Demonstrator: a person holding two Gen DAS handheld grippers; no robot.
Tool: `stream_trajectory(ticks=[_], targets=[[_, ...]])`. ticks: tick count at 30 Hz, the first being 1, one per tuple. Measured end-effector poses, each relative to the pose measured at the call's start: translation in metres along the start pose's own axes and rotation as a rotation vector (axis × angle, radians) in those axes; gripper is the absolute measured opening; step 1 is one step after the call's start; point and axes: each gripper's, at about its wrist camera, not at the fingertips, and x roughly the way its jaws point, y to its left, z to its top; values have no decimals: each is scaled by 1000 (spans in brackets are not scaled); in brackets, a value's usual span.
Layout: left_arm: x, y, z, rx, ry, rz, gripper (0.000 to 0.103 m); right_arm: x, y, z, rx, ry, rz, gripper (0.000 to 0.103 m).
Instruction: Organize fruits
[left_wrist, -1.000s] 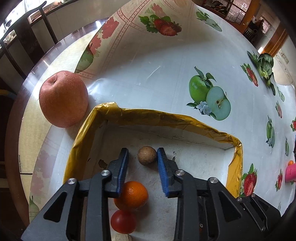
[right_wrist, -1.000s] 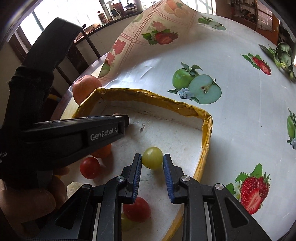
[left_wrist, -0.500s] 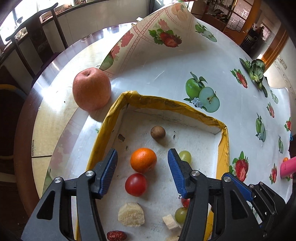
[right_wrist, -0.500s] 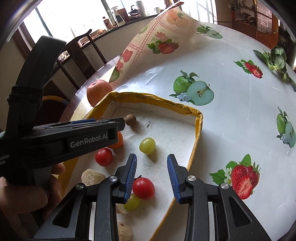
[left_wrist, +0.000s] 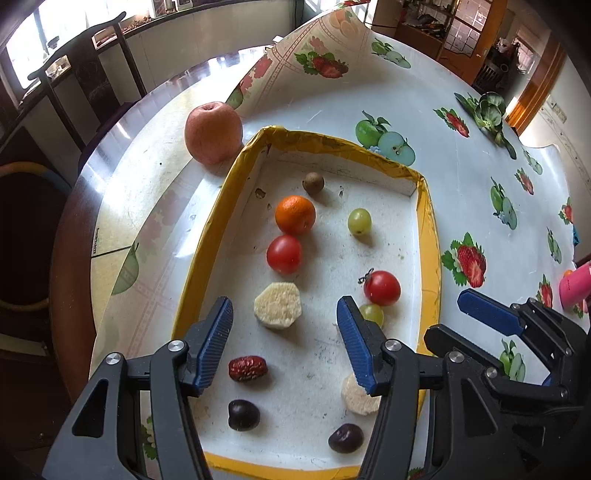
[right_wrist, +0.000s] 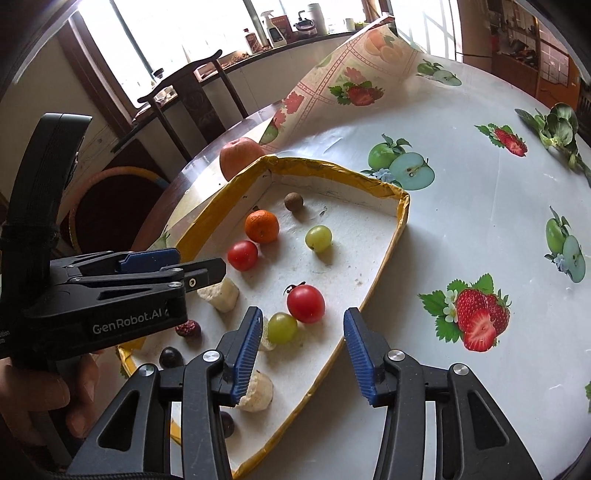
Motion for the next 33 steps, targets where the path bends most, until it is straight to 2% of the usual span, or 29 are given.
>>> stream_trajectory(ticks=[5, 8, 9, 11, 12, 17, 26, 33], targets=[[-17, 0, -27, 31, -1, 43, 60, -17, 12, -17, -126, -12, 67, 57], [-27, -2, -44, 71, -2, 73, 64, -26, 17, -26, -180, -14, 113, 61], [-30, -2, -50, 80, -3, 82, 67, -29, 19, -29, -197, -19, 130, 62], [-34, -3, -59, 93, -6, 101, 79, -34, 22, -34, -223, -13, 154, 71], [-35, -4, -64, 99, -8, 110, 81, -36, 23, -37, -234, -8, 163, 75], [-36, -4, -85, 102, 7, 126, 81, -43, 27, -51, -266, 24, 190, 77], [-54, -8, -103, 103, -64, 89, 81, -51, 36, -67, -358, 11, 161, 80], [-63, -5, -110, 81, -96, 63, 81, -50, 35, -74, -411, -8, 171, 80]])
